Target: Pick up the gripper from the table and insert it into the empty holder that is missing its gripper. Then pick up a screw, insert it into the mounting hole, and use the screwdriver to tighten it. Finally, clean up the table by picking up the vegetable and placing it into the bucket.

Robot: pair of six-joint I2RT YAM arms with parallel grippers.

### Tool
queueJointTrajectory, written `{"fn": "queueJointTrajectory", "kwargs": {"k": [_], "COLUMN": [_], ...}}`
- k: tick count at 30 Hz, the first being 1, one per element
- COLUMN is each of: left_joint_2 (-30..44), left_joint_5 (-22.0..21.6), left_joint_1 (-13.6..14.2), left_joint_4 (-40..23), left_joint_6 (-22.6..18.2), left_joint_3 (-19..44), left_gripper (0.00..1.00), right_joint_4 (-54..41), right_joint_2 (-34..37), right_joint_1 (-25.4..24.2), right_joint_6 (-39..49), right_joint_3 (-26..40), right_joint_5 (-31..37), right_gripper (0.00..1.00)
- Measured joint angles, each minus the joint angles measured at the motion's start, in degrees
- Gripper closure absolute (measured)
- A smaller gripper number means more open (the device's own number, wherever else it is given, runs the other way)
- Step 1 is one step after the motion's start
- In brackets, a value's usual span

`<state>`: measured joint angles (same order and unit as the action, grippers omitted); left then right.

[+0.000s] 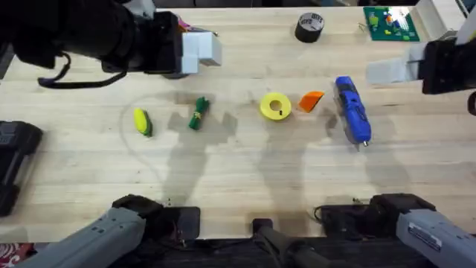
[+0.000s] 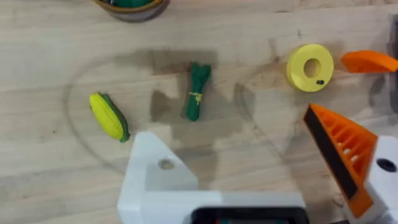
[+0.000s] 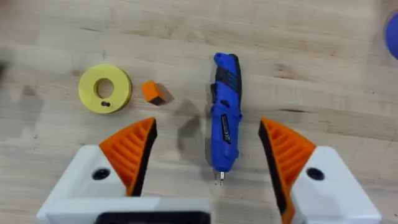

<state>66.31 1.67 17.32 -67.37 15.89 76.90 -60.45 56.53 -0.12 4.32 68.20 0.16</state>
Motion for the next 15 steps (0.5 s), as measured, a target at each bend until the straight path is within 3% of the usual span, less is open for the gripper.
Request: {"fn": "queueJointTrajectory", "kwargs": {"k": [2, 3, 8, 15], "left_joint_2": [0.0, 0.0, 0.0, 0.0], "left_joint_5": [0.0, 0.0, 0.0, -0.7], "left_joint_1": [0.0, 0.0, 0.0, 0.0], "left_joint_4": [1.6, 4.4, 5.9, 9.8], "left_joint_6": [-1.9, -6.1, -13.7, -18.2], "left_joint_3": [0.0, 0.0, 0.0, 0.0], "left_gripper": [0.015, 0.016, 0.015, 0.015], "right_joint_4": [0.0, 0.0, 0.0, 0.0], "right_joint_2": [0.0, 0.0, 0.0, 0.0], "right_joint_1": [0.0, 0.0, 0.0, 0.0], "right_joint_6": [0.0, 0.0, 0.0, 0.0], "right_joint_3": [0.0, 0.0, 0.0, 0.0], "right_joint_5": [0.0, 0.0, 0.0, 0.0], "right_gripper": [0.007, 0.007, 0.006, 0.006]}}
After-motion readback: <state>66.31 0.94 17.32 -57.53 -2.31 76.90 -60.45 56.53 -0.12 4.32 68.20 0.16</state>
